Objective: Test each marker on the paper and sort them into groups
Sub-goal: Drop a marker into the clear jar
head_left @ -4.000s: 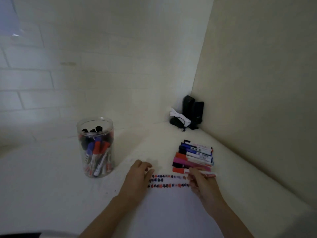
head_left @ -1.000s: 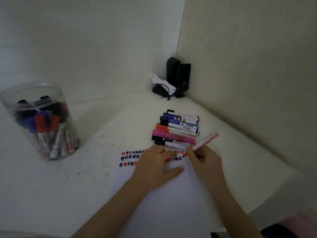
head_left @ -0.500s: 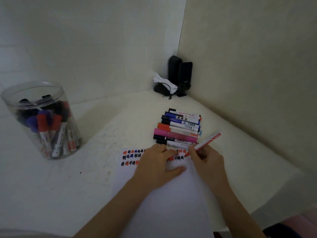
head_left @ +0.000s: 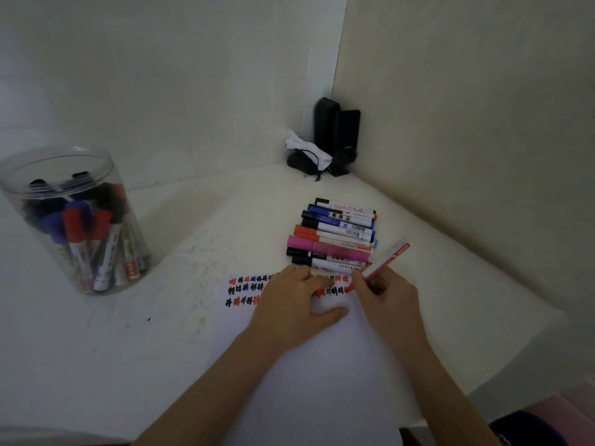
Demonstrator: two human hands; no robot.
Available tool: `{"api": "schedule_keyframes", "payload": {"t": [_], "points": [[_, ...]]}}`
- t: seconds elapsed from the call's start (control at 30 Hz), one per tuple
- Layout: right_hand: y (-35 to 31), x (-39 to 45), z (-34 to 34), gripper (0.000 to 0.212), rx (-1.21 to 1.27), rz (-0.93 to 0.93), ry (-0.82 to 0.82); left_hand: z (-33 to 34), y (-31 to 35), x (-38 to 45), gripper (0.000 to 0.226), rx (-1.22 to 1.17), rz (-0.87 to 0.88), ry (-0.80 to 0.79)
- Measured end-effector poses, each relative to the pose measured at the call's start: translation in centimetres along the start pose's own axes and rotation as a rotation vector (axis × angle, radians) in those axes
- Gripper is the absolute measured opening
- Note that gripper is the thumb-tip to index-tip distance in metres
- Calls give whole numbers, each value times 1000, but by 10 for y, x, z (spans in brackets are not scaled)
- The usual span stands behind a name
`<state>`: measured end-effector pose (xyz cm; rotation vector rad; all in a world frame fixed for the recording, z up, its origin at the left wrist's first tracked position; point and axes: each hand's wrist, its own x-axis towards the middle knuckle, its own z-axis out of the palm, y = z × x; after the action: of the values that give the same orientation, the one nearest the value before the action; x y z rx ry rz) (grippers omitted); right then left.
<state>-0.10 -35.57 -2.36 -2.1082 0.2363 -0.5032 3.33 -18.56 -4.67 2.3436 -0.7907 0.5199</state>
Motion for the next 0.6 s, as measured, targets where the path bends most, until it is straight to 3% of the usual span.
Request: {"api": "schedule_keyframes", "payload": {"t": [0.4, 0.6], "points": [[1, 3, -1, 16, 26, 58, 54, -1, 0, 0, 55, 23, -3, -22], [-5, 1, -3, 3, 128, 18, 71, 0, -2, 0, 56, 34, 7, -17]]}}
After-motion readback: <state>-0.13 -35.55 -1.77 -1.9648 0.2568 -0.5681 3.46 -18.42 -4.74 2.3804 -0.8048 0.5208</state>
